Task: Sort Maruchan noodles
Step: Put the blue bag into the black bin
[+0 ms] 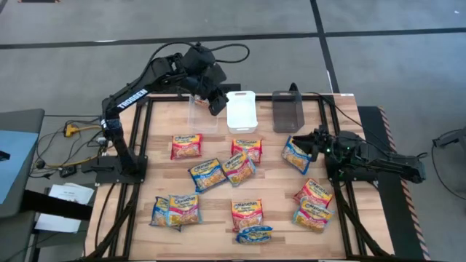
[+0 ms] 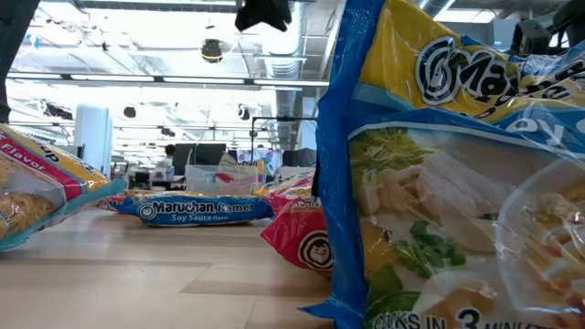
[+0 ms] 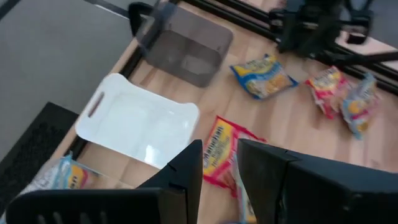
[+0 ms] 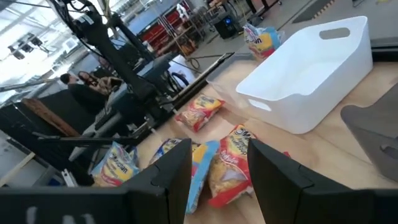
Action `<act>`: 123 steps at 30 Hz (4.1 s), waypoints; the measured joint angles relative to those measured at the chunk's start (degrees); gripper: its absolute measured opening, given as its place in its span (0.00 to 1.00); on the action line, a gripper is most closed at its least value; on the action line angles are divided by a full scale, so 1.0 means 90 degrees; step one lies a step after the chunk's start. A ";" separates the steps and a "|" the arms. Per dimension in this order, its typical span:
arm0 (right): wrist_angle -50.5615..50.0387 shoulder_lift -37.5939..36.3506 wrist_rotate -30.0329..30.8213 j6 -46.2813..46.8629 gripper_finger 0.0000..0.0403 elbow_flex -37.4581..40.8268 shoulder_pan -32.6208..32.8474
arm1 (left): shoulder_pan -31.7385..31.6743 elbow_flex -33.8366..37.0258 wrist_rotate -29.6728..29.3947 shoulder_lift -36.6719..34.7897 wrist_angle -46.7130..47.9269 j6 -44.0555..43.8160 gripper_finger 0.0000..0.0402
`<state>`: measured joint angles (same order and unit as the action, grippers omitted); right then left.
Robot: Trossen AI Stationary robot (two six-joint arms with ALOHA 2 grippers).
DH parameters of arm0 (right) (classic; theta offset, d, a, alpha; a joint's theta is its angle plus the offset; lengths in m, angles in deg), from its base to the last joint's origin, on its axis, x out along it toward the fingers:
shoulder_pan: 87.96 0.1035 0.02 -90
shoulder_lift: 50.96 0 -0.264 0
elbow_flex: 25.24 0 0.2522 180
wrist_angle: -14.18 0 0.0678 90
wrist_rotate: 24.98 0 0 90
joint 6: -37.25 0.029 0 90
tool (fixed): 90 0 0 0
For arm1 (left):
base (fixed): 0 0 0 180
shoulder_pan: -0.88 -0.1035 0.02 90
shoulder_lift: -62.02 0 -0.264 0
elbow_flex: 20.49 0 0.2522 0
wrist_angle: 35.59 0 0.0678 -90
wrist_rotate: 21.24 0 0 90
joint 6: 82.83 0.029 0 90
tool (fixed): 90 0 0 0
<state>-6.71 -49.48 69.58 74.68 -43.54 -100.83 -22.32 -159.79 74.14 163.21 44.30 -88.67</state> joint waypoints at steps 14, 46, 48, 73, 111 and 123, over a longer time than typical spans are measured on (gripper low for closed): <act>0.1320 0.0000 0.0008 0.0133 0.46 -0.0117 -0.0002 | 0.0823 -0.0130 -0.0379 -0.0303 0.0544 -0.0551 0.22; -0.5147 0.3092 0.0010 -0.0817 0.60 -0.4458 -0.0419 | 0.2981 0.0549 -0.3362 -0.1132 0.1707 -0.2316 0.22; -0.5413 0.3274 0.0009 -0.0671 0.60 -0.4511 -0.0419 | 0.3082 0.0709 -0.3532 -0.1137 0.1714 -0.2453 0.22; -0.6303 0.5289 -0.0157 -0.0593 0.60 -0.4182 -0.0419 | 0.3323 0.5677 -0.3409 -0.3317 -0.2215 -0.2943 0.22; -0.5085 0.8421 -0.0745 -0.0188 0.59 -0.3801 -0.1078 | 0.2273 0.6415 -0.3780 -0.4653 -0.2242 -0.2075 0.22; -0.5182 0.8774 -0.1194 -0.0002 0.17 -0.3810 -0.0661 | 0.2273 0.6415 -0.3666 -0.4652 -0.2244 -0.1905 0.22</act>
<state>-53.35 29.48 58.84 74.66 -77.83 -106.78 -1.86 -102.06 41.15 121.34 24.10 -105.81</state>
